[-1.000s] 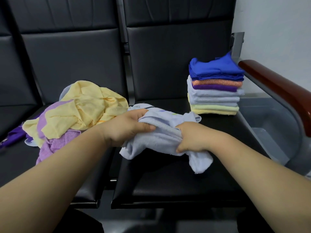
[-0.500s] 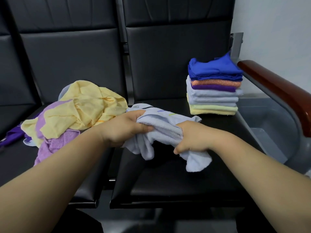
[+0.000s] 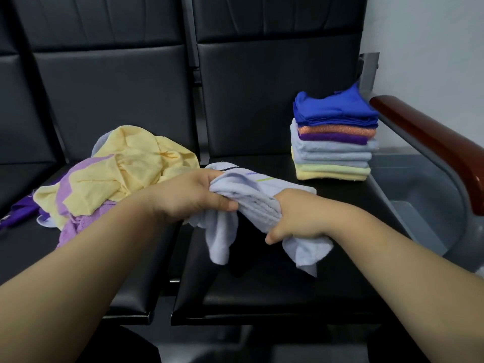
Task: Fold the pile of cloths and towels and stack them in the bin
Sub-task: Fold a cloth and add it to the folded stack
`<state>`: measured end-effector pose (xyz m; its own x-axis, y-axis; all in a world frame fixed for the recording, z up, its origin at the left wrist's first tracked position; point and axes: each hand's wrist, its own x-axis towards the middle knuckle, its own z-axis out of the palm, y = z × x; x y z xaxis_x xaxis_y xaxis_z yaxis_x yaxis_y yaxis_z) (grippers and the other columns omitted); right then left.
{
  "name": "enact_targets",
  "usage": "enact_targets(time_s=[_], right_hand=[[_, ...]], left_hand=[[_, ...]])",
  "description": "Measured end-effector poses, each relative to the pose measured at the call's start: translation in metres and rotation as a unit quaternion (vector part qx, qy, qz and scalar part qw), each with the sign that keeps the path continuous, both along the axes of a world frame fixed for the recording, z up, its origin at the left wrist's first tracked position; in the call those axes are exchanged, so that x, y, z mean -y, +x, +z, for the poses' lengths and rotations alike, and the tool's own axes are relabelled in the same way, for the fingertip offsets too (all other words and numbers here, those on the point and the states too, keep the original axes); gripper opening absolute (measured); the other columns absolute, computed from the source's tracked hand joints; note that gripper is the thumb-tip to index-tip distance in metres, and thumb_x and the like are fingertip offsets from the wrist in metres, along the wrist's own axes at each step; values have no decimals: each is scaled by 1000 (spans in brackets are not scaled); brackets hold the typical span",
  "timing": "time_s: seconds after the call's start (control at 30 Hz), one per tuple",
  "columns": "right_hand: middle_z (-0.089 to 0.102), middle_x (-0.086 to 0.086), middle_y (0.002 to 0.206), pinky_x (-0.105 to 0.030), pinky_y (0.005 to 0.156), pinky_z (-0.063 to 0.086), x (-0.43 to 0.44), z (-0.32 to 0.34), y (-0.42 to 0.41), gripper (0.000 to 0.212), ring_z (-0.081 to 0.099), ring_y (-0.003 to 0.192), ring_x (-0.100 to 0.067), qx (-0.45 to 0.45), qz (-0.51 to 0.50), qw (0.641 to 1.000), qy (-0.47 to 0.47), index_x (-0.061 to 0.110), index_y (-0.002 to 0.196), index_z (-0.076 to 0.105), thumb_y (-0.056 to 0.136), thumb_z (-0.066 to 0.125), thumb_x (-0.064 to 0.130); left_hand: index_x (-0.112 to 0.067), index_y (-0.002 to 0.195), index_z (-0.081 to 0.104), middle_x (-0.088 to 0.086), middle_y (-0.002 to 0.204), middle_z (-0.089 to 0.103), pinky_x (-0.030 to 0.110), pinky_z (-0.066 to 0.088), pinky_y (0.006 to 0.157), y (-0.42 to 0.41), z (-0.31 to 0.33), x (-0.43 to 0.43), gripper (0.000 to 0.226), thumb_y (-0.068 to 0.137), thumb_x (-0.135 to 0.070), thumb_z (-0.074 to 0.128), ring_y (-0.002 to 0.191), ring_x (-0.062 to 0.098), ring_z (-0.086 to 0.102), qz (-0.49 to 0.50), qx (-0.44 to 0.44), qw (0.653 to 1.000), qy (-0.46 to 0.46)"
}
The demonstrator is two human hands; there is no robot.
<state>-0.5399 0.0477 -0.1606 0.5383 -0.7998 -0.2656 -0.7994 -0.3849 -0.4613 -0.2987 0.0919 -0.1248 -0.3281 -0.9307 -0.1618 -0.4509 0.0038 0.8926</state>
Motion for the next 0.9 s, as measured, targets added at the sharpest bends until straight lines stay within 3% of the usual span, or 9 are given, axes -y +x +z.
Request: enact_targets(time_s=[0.17,0.3,0.37,0.43,0.5,0.6,0.67,0.8,0.9], right_hand=[[74,-7,89,-40,78,58,7,-4,0,35,71,86,-26,20,-38,999,-12,15,89,71,72,88,41],[74,1,76,-40,74,59,7,7,-6,17,71,76,-20,85,-50,995,-27,21,79,71,72,85,28],[69,6,65,-32,63,54,5,12,-8,19,64,63,-10,129,-42,991,-18,24,71,67,74,85,22],[65,7,61,-28,61,50,1,17,-9,22,60,59,-6,168,-30,985,-8,24,68,66,74,86,16],[72,1,71,-37,68,57,-2,18,-10,17,68,68,-14,187,-23,982,12,20,79,72,72,87,17],[77,3,93,-44,83,63,-6,13,-11,44,75,88,-18,154,-1,987,33,27,101,72,61,89,36],[77,8,99,-42,88,62,-6,8,-12,56,74,93,-14,105,14,994,40,31,107,70,56,87,47],[72,-4,85,-45,82,59,-1,6,-16,49,69,80,-20,8,-11,1000,12,17,96,67,64,86,50],[73,-12,85,-47,74,59,1,10,-15,40,66,71,-23,38,-43,998,-40,12,89,69,68,82,44]], left_hand=[[-4,103,66,8,76,71,23,49,48,-9,-5,-5,11,92,-4,69,60,16,67,7,-106,992,62],[3,132,59,22,127,68,40,54,100,-9,-11,-1,49,84,-4,70,120,34,66,-16,-170,983,67],[0,126,64,18,124,71,39,53,101,-9,-9,0,47,80,-1,74,120,31,67,-41,-106,993,41],[-14,110,72,5,108,77,40,58,92,-8,-5,-1,38,73,-17,83,105,24,72,-58,70,996,-24],[-22,96,74,0,92,77,44,60,82,-6,-3,0,32,70,-39,83,90,19,73,-50,190,979,-59],[-10,92,69,-7,68,72,21,51,56,-9,0,-2,12,89,-16,78,60,2,66,-10,69,996,-54],[-5,95,67,-6,68,72,14,48,52,-11,4,-7,5,96,-1,64,59,1,67,2,-49,999,4],[-4,113,70,15,107,75,31,57,78,-8,-4,-4,25,89,-9,70,98,24,72,-31,-130,990,52],[-2,121,66,13,118,74,29,54,89,-13,-5,-3,39,82,-3,71,110,23,70,-30,-136,989,52]])
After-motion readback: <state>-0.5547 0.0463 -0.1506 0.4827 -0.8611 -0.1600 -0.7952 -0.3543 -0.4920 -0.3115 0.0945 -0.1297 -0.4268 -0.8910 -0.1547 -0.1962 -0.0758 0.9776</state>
